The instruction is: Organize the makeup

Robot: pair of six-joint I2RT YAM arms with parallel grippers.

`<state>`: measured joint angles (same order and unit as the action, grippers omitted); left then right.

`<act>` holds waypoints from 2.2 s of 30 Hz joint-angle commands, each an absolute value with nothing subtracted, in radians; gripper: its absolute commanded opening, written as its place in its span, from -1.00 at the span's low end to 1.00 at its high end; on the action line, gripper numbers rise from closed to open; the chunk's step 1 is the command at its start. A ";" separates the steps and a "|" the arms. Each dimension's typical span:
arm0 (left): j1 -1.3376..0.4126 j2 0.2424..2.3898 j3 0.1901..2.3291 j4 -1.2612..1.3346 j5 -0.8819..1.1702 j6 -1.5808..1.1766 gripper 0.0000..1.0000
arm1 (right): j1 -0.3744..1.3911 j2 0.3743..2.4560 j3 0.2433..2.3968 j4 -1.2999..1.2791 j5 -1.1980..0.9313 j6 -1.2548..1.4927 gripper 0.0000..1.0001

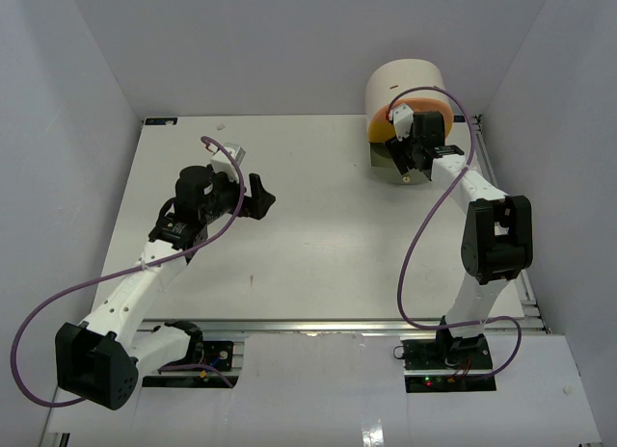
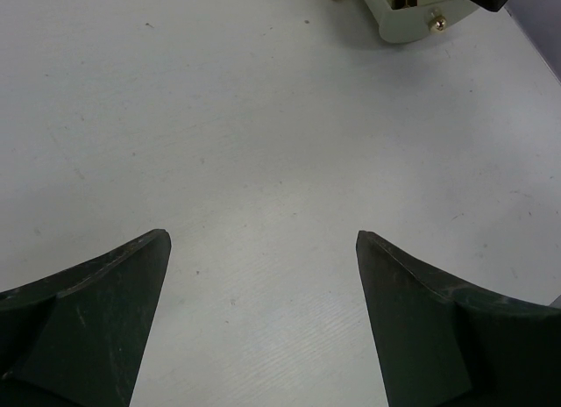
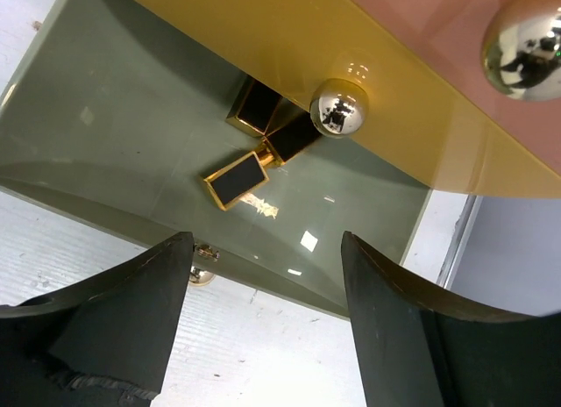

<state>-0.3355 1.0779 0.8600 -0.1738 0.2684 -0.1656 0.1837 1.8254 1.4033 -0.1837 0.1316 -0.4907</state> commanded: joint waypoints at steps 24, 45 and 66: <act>-0.333 1.057 0.861 -0.167 0.255 -0.157 0.96 | 0.213 1.860 1.448 -0.770 -0.075 -1.394 -0.71; -0.333 1.068 0.857 -0.165 0.247 -0.153 0.96 | 0.233 1.917 1.268 -0.081 0.201 -1.287 0.47; -0.333 1.089 0.857 -0.169 0.238 -0.149 0.96 | 0.235 2.011 1.339 0.102 0.262 -1.276 0.80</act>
<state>-0.3359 1.0911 0.8589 -0.1760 0.2444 -0.1580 0.2321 2.0107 1.2980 -0.0079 0.2359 -1.2818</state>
